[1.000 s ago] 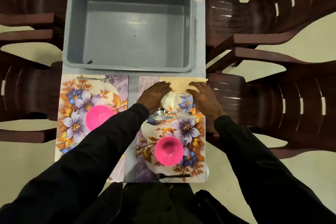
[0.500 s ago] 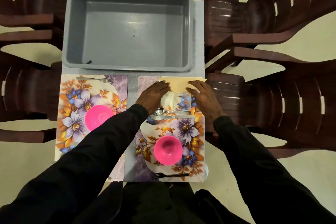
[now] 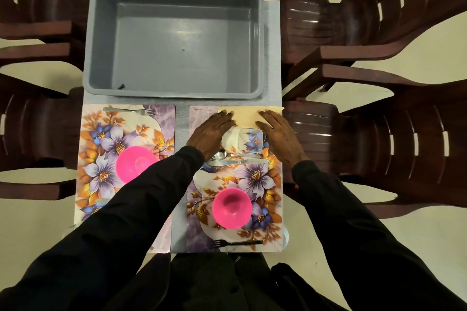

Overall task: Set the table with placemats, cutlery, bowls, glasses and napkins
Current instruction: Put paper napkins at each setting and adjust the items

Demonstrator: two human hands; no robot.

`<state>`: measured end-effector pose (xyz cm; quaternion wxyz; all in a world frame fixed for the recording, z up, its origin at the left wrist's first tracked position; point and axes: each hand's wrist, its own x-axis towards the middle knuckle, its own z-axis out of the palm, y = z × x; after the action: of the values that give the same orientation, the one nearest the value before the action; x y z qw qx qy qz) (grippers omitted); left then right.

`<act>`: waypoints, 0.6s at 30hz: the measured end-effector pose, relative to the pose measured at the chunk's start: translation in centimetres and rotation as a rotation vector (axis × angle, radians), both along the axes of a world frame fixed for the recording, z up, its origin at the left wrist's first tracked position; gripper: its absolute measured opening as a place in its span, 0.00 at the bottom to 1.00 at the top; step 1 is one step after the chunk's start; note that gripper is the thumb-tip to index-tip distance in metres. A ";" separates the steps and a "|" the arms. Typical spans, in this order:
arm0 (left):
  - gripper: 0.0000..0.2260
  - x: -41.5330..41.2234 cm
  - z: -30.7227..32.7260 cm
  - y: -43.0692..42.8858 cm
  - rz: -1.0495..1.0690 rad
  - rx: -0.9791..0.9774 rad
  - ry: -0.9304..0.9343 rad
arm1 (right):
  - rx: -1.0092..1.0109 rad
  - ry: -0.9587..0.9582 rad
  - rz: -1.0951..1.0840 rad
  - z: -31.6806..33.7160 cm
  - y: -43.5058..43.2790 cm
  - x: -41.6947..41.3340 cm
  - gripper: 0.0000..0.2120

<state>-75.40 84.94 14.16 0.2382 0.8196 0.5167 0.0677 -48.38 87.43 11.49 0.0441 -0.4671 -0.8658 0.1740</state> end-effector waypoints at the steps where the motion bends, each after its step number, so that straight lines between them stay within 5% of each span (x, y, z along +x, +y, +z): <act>1: 0.36 0.1 0.1 0.0 -0.010 -0.005 0.000 | 0.004 0.005 0.000 0.1 0.0 0.0 0.29; 12: 0.40 0.2 -0.1 -0.2 -0.120 -0.014 0.157 | -0.035 -0.037 0.121 0.3 0.0 0.7 0.21; 18: 0.40 0.0 0.0 -0.2 -0.141 -0.006 0.184 | -0.044 -0.080 0.205 1.0 0.2 1.2 0.29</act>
<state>-75.41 84.75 14.12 0.1962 0.8561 0.4774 -0.0262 -47.13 87.66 12.50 -0.0189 -0.3835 -0.9061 0.1776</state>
